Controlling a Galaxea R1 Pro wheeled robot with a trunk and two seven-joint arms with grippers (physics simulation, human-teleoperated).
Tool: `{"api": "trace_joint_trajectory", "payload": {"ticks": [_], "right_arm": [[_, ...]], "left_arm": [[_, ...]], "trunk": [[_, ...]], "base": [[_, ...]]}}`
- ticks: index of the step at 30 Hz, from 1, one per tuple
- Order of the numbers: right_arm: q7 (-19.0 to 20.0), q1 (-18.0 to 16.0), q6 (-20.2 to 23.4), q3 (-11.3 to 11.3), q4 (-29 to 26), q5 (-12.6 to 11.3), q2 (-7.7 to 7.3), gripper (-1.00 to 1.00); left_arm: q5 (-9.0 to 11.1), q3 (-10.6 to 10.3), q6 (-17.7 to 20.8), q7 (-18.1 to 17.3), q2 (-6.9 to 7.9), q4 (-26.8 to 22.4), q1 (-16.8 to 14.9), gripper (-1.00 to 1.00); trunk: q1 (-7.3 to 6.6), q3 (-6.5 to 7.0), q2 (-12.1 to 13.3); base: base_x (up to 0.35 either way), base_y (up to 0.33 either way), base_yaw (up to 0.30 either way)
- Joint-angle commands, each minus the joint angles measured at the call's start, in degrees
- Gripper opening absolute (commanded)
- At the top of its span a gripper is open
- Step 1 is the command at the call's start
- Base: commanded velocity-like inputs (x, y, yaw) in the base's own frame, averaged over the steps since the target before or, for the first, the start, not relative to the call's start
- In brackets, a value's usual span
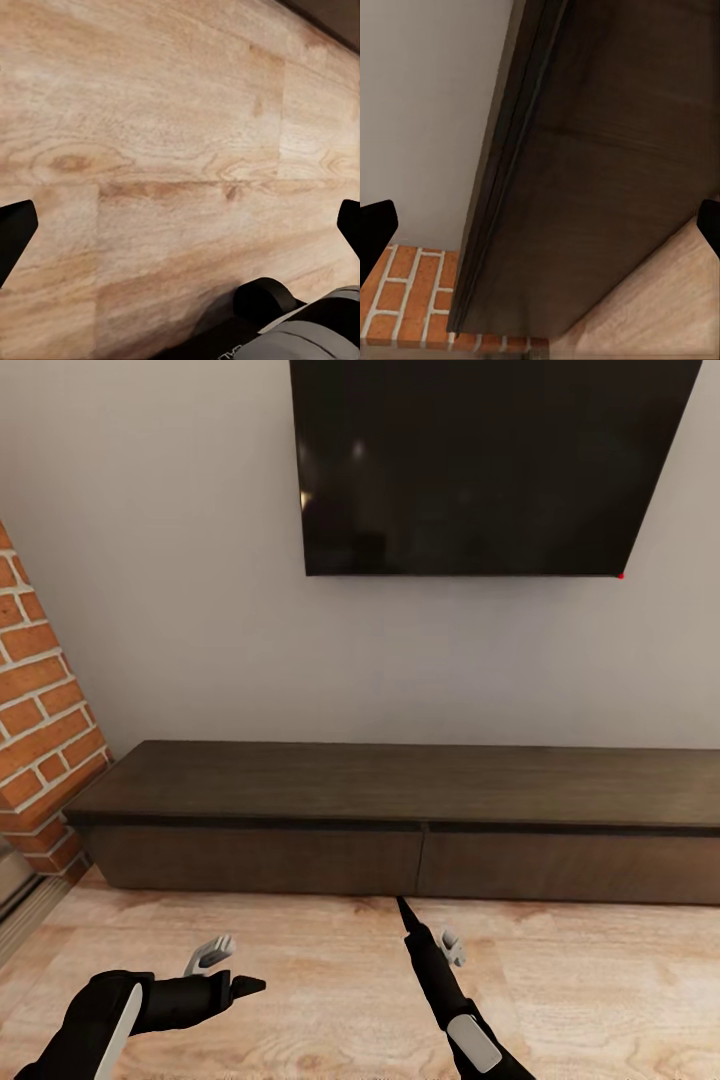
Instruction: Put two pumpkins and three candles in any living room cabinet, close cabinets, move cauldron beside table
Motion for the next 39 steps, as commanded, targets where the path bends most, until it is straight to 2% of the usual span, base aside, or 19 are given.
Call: {"api": "trace_joint_trajectory", "payload": {"ticks": [1,11,39], "right_arm": [[0.0,0.0,0.0,0.0,0.0,0.0,0.0,1.0],[0.0,0.0,0.1,-0.1,0.1,-0.1,0.0,1.0],[0.0,0.0,0.2,-0.1,0.6,-0.3,0.0,1.0]], "left_arm": [[0.0,0.0,0.0,-0.3,0.01,0.0,0.0,1.0],[-0.1,-0.1,-0.2,-3.8,0.02,0.0,0.0,1.0],[-0.3,-0.1,-0.3,-4.0,0.06,0.1,0.0,1.0]], "trunk": [[0.01,0.0,0.0],[0.01,0.0,0.0],[0.01,0.0,0.0]], "base": [[0.0,0.0,0.0],[0.029,0.0,0.0],[0.171,0.0,0.0]]}}
